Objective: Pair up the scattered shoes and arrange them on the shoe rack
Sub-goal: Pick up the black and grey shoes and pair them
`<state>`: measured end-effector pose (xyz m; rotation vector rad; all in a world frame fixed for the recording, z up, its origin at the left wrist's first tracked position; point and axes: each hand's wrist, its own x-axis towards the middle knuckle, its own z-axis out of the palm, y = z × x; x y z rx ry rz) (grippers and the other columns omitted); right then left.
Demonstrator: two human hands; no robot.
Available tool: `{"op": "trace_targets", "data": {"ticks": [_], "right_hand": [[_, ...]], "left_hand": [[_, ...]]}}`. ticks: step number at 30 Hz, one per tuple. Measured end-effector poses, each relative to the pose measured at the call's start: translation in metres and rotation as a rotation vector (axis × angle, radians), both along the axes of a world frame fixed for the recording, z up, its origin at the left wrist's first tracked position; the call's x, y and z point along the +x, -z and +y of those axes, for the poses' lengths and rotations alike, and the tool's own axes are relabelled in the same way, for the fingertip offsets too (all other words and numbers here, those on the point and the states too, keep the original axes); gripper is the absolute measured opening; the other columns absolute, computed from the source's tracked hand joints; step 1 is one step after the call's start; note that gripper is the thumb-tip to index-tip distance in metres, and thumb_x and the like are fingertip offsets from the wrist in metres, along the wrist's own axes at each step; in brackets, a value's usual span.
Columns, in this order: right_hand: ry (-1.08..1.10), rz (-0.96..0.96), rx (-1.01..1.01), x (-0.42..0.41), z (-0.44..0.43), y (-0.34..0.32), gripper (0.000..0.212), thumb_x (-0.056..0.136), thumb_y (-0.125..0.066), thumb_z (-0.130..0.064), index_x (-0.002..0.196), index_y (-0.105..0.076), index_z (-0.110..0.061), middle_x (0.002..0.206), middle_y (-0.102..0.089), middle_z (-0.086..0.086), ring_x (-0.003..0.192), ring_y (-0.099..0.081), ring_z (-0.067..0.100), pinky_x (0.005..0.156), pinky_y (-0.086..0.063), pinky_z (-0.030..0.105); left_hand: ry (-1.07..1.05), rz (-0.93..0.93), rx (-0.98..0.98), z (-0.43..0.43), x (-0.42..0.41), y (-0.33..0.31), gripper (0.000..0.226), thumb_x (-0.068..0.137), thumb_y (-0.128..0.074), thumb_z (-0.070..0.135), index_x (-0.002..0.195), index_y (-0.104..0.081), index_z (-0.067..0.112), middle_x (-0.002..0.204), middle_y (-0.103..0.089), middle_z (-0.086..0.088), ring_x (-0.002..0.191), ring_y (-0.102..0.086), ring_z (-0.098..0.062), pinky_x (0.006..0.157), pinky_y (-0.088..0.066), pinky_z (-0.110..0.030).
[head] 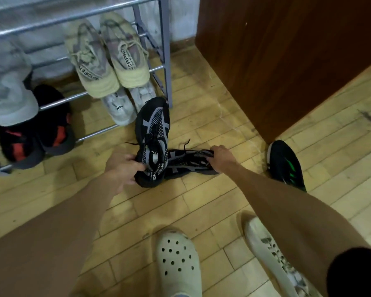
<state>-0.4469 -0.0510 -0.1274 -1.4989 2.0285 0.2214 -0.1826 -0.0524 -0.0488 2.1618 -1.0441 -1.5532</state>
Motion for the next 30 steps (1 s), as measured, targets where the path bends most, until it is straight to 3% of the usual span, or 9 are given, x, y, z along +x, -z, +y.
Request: {"op": "trace_targets", "data": {"ticks": [8,11,13,15,19,21,23,28,30], "right_hand": [[0.002,0.057,0.233,0.006,0.032,0.002,0.041,0.091,-0.053,-0.015,0.131,-0.048,-0.003,0.132,-0.049,0.018,0.107,-0.059,0.033,0.082,-0.053,0.036],[0.110,-0.067,0.292,0.011,0.053,-0.003,0.037,0.093,-0.046,-0.010,0.126,-0.051,0.004,0.123,-0.058,0.020,0.092,-0.064,0.031,0.075,-0.058,0.033],[0.257,-0.204,0.305,0.015,0.064,-0.007,0.033,0.093,-0.044,-0.006,0.118,-0.056,0.011,0.115,-0.064,0.024,0.094,-0.069,0.036,0.079,-0.060,0.043],[0.390,-0.351,0.297,0.018,0.071,-0.017,0.029,0.091,-0.049,-0.002,0.113,-0.059,0.014,0.110,-0.068,0.025,0.091,-0.071,0.039,0.078,-0.060,0.050],[0.491,-0.511,0.275,0.028,0.083,-0.050,0.026,0.086,-0.062,0.002,0.110,-0.058,0.009,0.115,-0.062,0.020,0.095,-0.068,0.039,0.067,-0.060,0.047],[0.503,-0.453,0.157,0.034,0.087,-0.065,0.017,0.085,-0.057,0.003,0.102,-0.058,0.003,0.104,-0.062,0.020,0.091,-0.068,0.035,0.068,-0.061,0.047],[0.414,-0.376,0.134,0.040,0.093,-0.073,0.021,0.087,-0.055,-0.004,0.107,-0.055,0.003,0.100,-0.059,0.018,0.097,-0.066,0.034,0.078,-0.059,0.043],[0.335,-0.289,0.166,0.055,0.117,-0.063,0.044,0.091,-0.054,-0.019,0.127,-0.050,0.004,0.118,-0.056,0.014,0.103,-0.054,0.029,0.080,-0.045,0.033],[0.310,-0.265,0.135,0.059,0.123,-0.051,0.057,0.089,-0.059,-0.033,0.135,-0.045,0.000,0.132,-0.053,0.014,0.115,-0.053,0.030,0.084,-0.043,0.032]], "left_hand": [[0.026,-0.015,-0.003,0.010,0.011,-0.004,0.050,0.075,-0.077,0.008,0.122,-0.060,0.006,0.117,-0.065,-0.012,0.100,-0.061,-0.024,0.075,-0.054,-0.033],[0.046,-0.025,-0.005,0.022,0.012,-0.013,0.047,0.073,-0.079,0.008,0.117,-0.063,0.004,0.111,-0.067,-0.013,0.096,-0.064,-0.026,0.071,-0.055,-0.033],[0.078,-0.033,0.019,0.031,0.014,-0.023,0.046,0.070,-0.081,0.008,0.112,-0.064,0.004,0.107,-0.068,-0.012,0.095,-0.066,-0.028,0.073,-0.058,-0.036],[0.130,-0.042,0.062,0.038,0.019,-0.035,0.050,0.066,-0.083,0.006,0.112,-0.064,0.004,0.111,-0.067,-0.014,0.098,-0.065,-0.028,0.076,-0.059,-0.040],[0.198,-0.081,0.059,0.054,0.028,-0.067,0.056,0.070,-0.078,-0.001,0.123,-0.059,0.001,0.121,-0.062,-0.016,0.104,-0.061,-0.028,0.069,-0.056,-0.035],[0.198,-0.079,0.048,0.059,0.032,-0.081,0.051,0.071,-0.076,-0.003,0.120,-0.060,0.001,0.118,-0.064,-0.017,0.098,-0.061,-0.027,0.068,-0.054,-0.035],[0.196,-0.069,0.032,0.063,0.035,-0.094,0.040,0.072,-0.075,-0.003,0.111,-0.063,-0.001,0.110,-0.067,-0.018,0.084,-0.062,-0.025,0.060,-0.052,-0.034],[0.162,-0.032,0.013,0.075,0.027,-0.104,0.037,0.075,-0.074,0.000,0.110,-0.062,-0.003,0.107,-0.067,-0.017,0.080,-0.064,-0.025,0.063,-0.054,-0.036],[0.150,-0.007,0.011,0.081,0.023,-0.094,0.038,0.074,-0.074,-0.001,0.110,-0.061,-0.002,0.108,-0.066,-0.016,0.087,-0.063,-0.027,0.064,-0.054,-0.036]]}}
